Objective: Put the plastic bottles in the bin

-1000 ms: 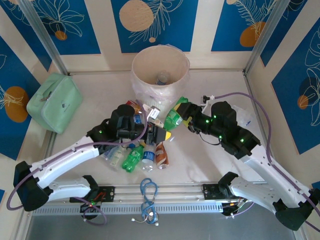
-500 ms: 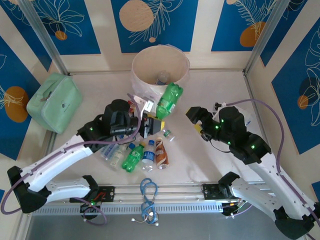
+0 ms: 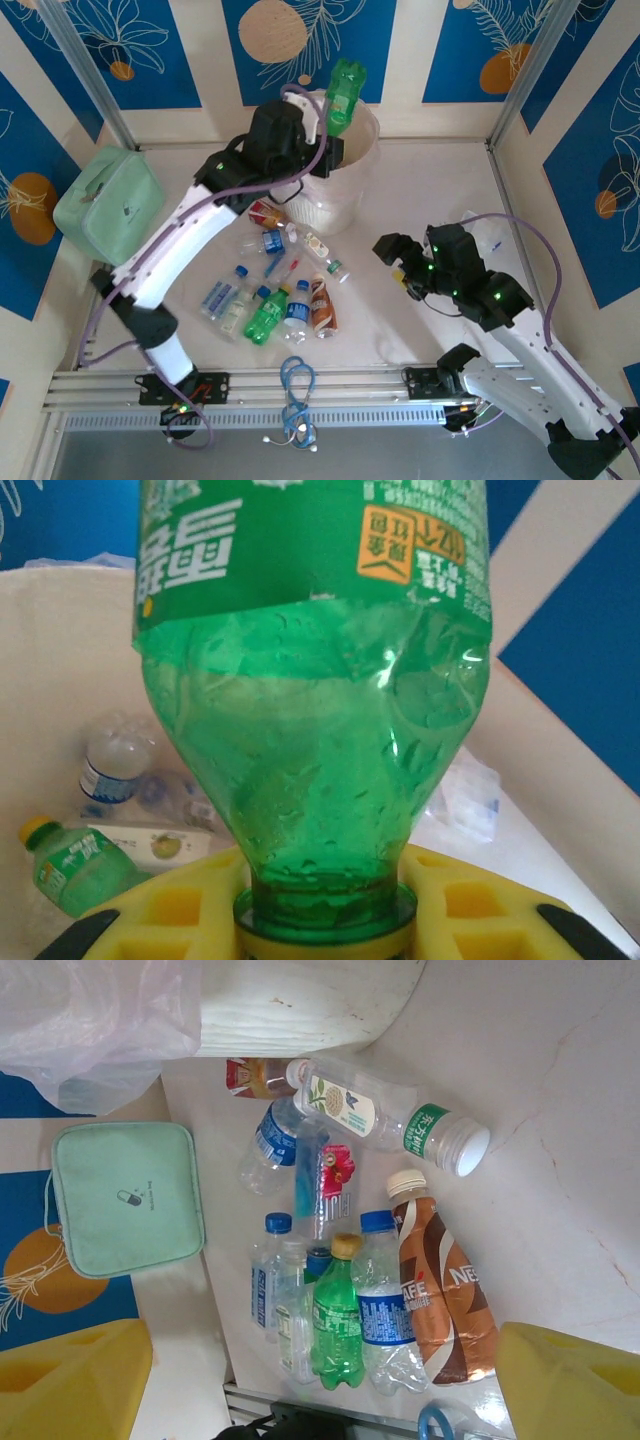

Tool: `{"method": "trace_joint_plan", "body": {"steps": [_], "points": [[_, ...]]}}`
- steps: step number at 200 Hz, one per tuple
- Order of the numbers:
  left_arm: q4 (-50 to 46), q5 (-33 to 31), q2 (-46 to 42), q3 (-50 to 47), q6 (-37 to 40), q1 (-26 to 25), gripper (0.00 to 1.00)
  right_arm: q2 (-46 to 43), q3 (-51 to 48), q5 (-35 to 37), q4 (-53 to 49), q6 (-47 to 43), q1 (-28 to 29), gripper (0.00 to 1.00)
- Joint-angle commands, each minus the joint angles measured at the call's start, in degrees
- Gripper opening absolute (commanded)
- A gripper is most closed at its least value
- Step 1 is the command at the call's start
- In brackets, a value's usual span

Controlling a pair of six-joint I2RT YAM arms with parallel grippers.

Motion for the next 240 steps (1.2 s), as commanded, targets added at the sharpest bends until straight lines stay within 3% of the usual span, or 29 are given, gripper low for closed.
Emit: {"method": "trace_joint_plan", "body": {"steps": [1, 44, 71, 114, 128, 151, 168, 212, 240], "points": [[-8.28, -0.90, 5.80, 9.11, 0.38, 1.74, 0.20, -1.26, -0.06, -0.62, -2.37, -0.29, 0.54, 0.89], [-13.76, 0.07, 14.90, 18.21, -2.98, 4.91, 0.20, -1.45, -0.81, -0.87, -3.49, -0.88, 0.53, 0.89], [-14.37, 4.46, 17.40, 18.40, -4.48, 6.61, 0.19, -1.44, -1.17, -1.04, -3.76, -1.34, 0.53, 0.89], [-14.48, 5.47, 19.01, 18.40, -4.48, 6.93, 0.25, -0.66, -1.69, -1.29, -3.38, -1.91, 0.54, 0.89], [-14.61, 5.92, 19.32, 18.38, -4.65, 6.93, 0.32, 0.05, -1.55, -1.47, -3.21, -2.61, 0.53, 0.89], [-14.16, 6.49, 19.00, 18.38, -5.11, 6.95, 0.60, 2.70, -1.29, -1.70, -2.43, -5.85, 0.54, 0.90], [-13.45, 6.40, 17.92, 18.34, -5.33, 6.98, 0.71, 6.17, -0.59, -2.22, -2.25, -9.26, 0.54, 0.90], [-13.61, 5.15, 11.19, 16.82, -4.75, 6.92, 0.76, 15.94, 2.15, -2.79, 0.61, -19.09, 2.32, 0.89], [-9.83, 3.23, 0.18, 4.89, -5.14, 7.00, 0.76, 23.13, 3.84, -0.34, 2.25, -25.28, 4.54, 0.84]]}}
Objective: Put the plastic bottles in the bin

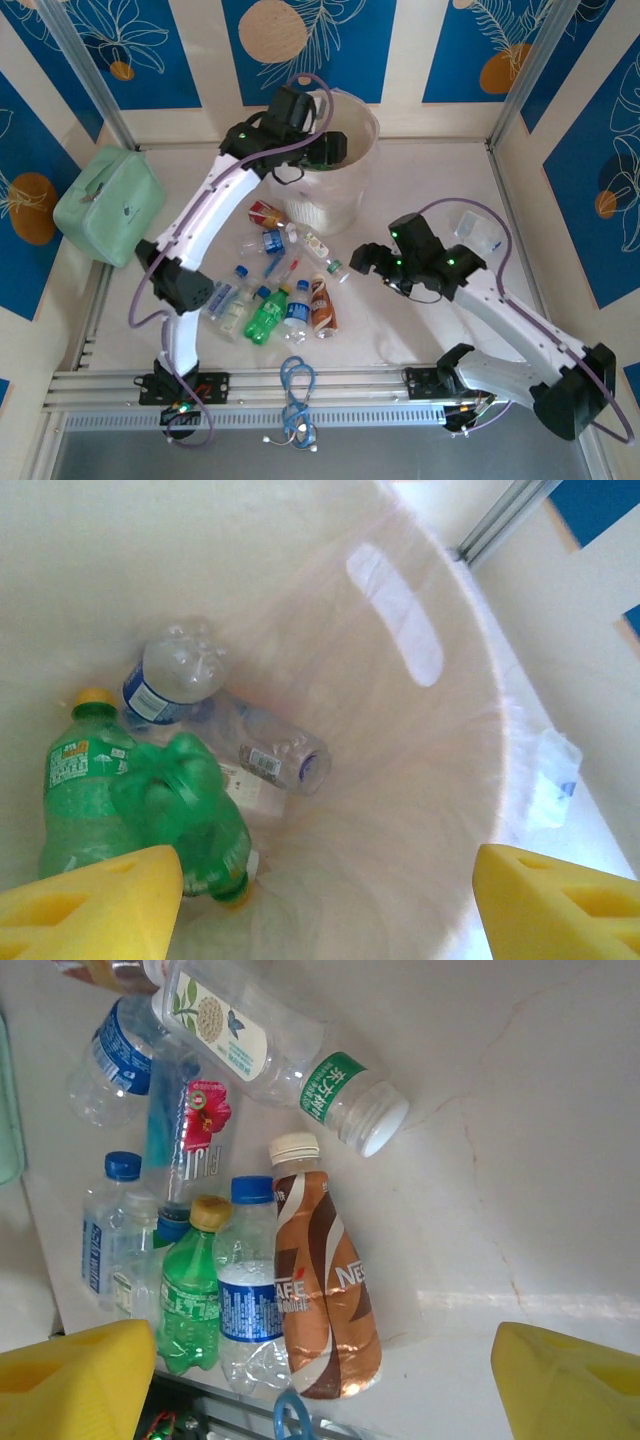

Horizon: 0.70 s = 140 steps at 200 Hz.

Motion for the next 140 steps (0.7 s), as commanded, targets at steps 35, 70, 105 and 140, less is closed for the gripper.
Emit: {"method": "trace_joint_plan", "body": {"steps": [35, 70, 105, 140], "points": [[8.00, -4.34, -28.83, -29.30, -3.25, 0.98, 0.77, 12.12, 3.76, 3.19, 4.89, -13.67, 3.00, 0.80], [12.25, -4.31, -46.17, -52.26, -9.88, 2.94, 0.78, 20.50, 6.66, 4.53, 6.65, -17.69, 3.75, 0.82], [13.77, -2.00, -57.77, -67.11, -13.73, 3.75, 0.77, 29.08, 12.42, 6.90, 4.59, -20.81, 4.45, 0.82], [12.56, -1.79, -62.43, -72.66, -15.29, 3.97, 0.77, 36.23, 16.89, 8.84, 3.91, -22.84, 5.71, 0.76]]}}
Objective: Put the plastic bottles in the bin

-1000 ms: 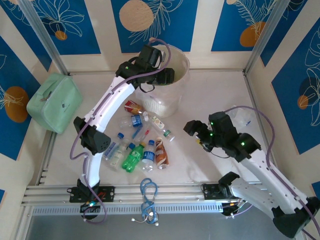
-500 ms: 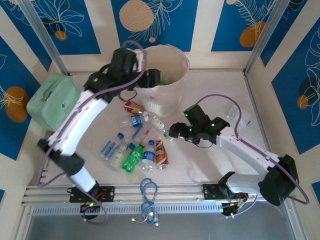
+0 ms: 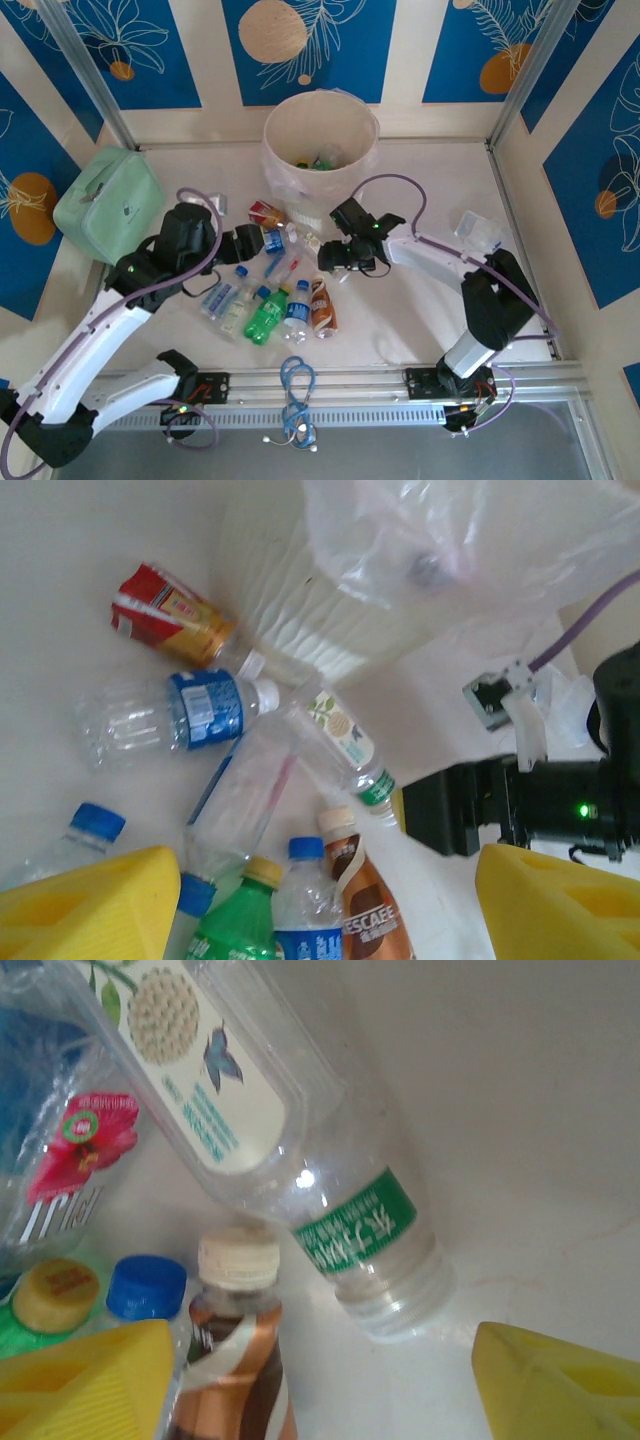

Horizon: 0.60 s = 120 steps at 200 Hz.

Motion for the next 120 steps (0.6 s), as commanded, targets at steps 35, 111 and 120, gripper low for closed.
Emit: {"method": "trace_joint_plan", "body": {"steps": [35, 111, 120], "points": [[0.39, 0.52, -2.89, -2.02, -1.72, 0.80, 0.77, 9.77, 6.23, 5.15, -3.33, -3.26, 2.92, 0.74], [1.93, 1.75, -2.62, -3.60, -2.33, 1.02, 0.77, 15.48, 9.94, 6.43, -7.45, -1.56, 2.31, 0.63], [1.95, 1.75, -2.62, -3.60, -2.35, 1.04, 0.77, 15.83, 10.46, 6.44, -8.14, -1.38, 2.26, 0.59]]}}
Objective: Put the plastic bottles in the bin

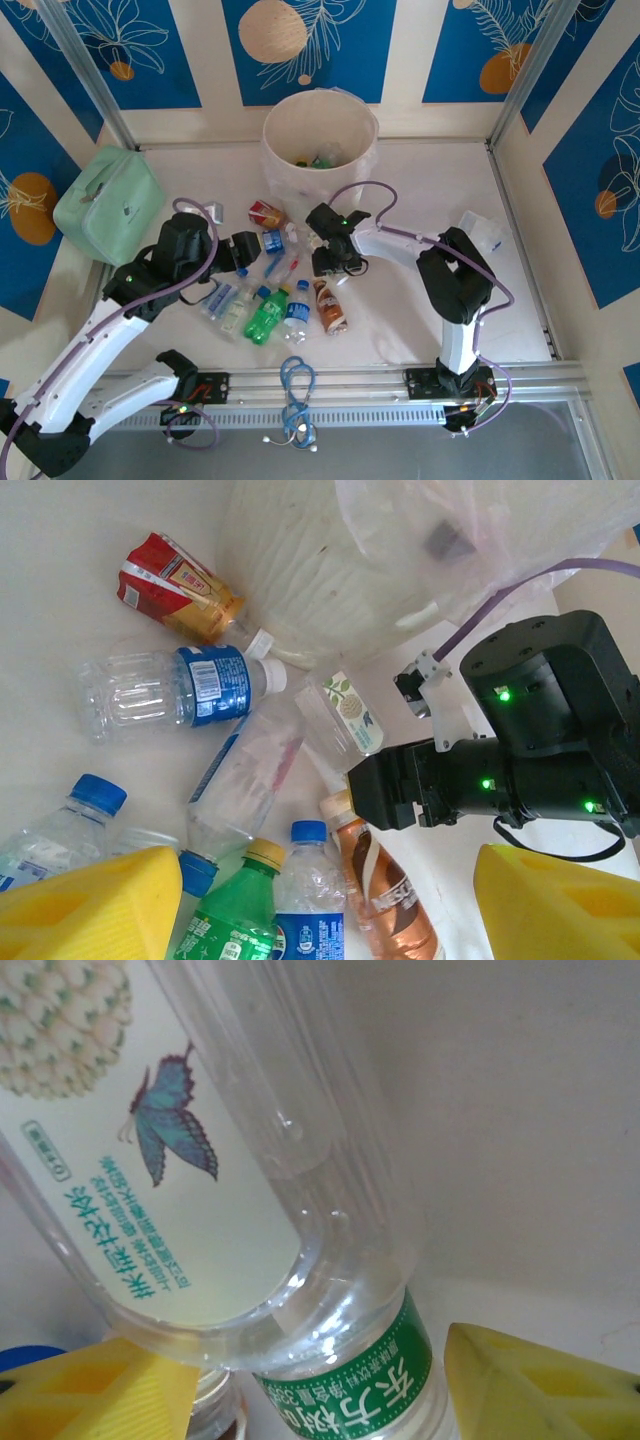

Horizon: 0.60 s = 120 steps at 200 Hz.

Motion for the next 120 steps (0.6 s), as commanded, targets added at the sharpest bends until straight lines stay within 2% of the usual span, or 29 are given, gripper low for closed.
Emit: {"method": "trace_joint_plan", "body": {"steps": [1, 47, 120], "points": [[1.01, 1.03, -0.32, -0.48, -0.74, 0.72, 0.77, 2.16, 2.21, 0.39, -3.28, 0.68, -0.38, 0.59], [1.23, 1.21, -0.32, -0.47, -0.86, 0.74, 0.77, 3.96, 3.63, -0.35, -5.36, 1.12, -0.29, 0.58], [2.06, 1.95, -0.01, -0.40, -1.31, 0.79, 0.77, -2.67, -0.32, 2.12, -5.80, 4.37, 0.81, 0.42]]}}
